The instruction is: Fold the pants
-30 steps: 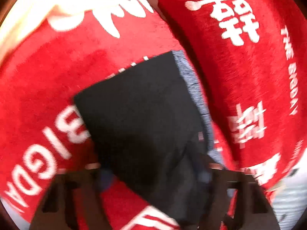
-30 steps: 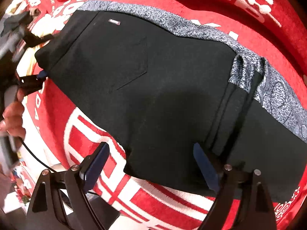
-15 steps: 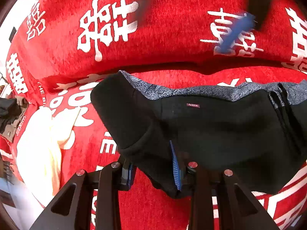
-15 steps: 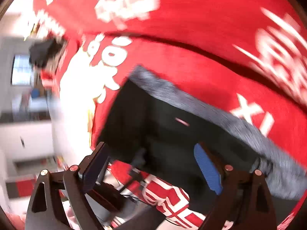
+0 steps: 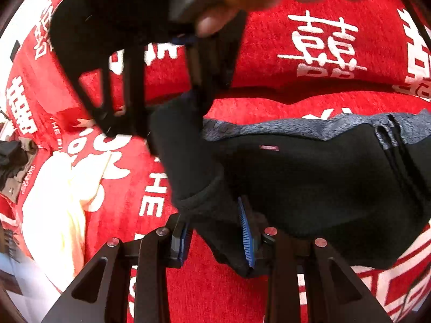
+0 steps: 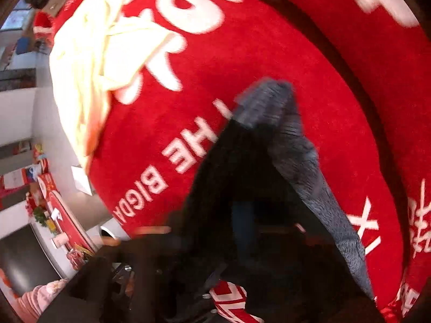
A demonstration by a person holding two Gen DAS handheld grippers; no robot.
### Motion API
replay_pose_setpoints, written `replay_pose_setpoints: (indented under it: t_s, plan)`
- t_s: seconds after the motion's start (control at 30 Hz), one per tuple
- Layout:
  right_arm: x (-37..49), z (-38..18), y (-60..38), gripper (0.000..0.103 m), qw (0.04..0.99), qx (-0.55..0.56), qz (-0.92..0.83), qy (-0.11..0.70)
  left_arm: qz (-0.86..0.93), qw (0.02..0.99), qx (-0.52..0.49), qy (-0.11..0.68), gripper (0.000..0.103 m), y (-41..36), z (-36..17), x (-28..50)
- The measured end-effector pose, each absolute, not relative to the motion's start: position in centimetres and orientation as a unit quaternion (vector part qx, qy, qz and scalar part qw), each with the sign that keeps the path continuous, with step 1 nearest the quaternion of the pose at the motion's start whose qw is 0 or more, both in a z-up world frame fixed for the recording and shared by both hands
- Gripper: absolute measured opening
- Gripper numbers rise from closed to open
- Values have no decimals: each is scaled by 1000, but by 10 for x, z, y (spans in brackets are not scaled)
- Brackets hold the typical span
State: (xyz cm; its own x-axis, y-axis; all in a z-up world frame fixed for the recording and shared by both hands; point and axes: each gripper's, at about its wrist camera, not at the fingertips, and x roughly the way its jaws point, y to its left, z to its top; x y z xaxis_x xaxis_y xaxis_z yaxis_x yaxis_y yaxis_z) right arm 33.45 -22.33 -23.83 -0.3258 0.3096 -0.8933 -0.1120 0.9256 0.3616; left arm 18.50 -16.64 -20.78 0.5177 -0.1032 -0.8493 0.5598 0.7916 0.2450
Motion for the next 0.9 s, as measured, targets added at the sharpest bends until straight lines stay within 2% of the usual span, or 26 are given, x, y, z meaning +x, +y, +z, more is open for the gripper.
replay_pose_setpoints:
  t_s: [0.3,0.53,0.7,0.9]
  plan:
    - [276,-169,-332,19,655,239,214,684,-265,841,237,407,33,-208,-136,158]
    - [190,-112,-450,19,706,356,188,583,-363,814,254,376,33,-293,-88,101]
    - [109,-99,-524,20,725,415,147,530,-414,783,284,367,33,-350,-88,52]
    - [25,-128,-602,19,714,487,94,494,-456,734,347,365,33,-418,-121,-11]
